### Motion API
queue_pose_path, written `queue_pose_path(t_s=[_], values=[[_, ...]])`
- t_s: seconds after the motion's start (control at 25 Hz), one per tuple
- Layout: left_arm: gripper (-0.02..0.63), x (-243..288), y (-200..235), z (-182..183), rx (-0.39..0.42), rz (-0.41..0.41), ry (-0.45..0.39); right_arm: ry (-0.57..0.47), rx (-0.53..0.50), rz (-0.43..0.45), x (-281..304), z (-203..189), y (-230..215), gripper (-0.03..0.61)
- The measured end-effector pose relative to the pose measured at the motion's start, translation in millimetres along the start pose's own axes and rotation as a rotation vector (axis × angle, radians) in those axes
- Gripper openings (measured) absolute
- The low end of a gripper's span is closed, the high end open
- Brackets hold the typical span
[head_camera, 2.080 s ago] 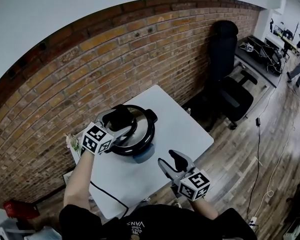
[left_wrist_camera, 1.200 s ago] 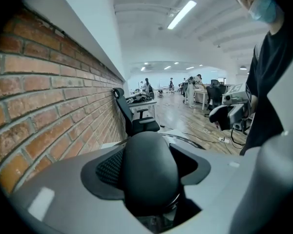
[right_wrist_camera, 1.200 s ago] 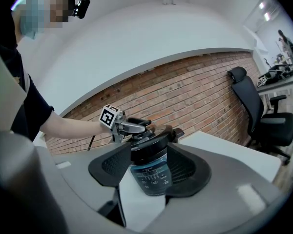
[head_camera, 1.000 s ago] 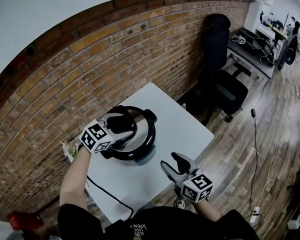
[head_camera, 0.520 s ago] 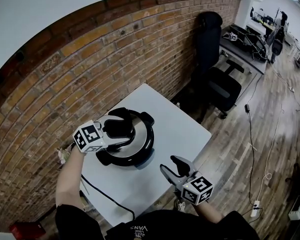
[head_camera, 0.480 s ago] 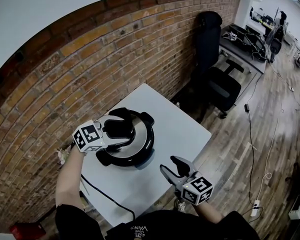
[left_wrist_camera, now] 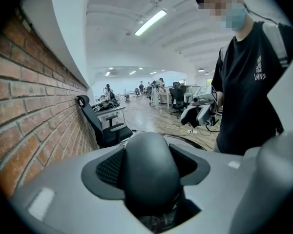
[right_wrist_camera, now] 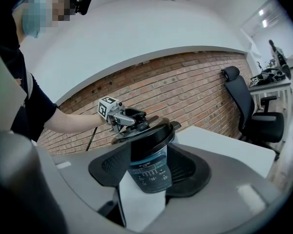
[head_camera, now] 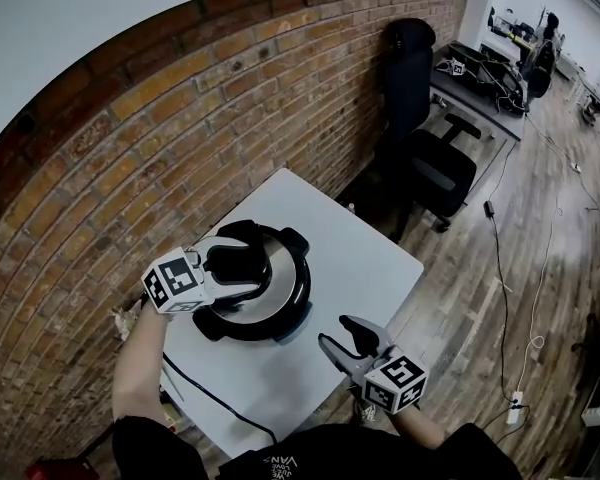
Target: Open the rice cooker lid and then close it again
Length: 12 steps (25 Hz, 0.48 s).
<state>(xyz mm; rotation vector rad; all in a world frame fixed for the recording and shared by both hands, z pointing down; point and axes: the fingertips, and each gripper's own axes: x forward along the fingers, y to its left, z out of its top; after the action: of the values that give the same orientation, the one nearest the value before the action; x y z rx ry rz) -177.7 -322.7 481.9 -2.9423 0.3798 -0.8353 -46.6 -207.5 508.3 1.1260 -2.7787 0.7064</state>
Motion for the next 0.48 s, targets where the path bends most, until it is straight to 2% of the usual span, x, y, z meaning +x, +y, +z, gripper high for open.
queue_pose_path(t_s=[0.2, 0.48], values=[[0.284, -13, 0, 18, 0.003, 0.044, -0.041, -0.012, 0.013, 0.004, -6, 3, 1, 0.221], [0.282, -40, 3, 47, 0.009, 0.170, -0.087, -0.017, -0.015, 0.021, -18, 10, -1, 0.221]])
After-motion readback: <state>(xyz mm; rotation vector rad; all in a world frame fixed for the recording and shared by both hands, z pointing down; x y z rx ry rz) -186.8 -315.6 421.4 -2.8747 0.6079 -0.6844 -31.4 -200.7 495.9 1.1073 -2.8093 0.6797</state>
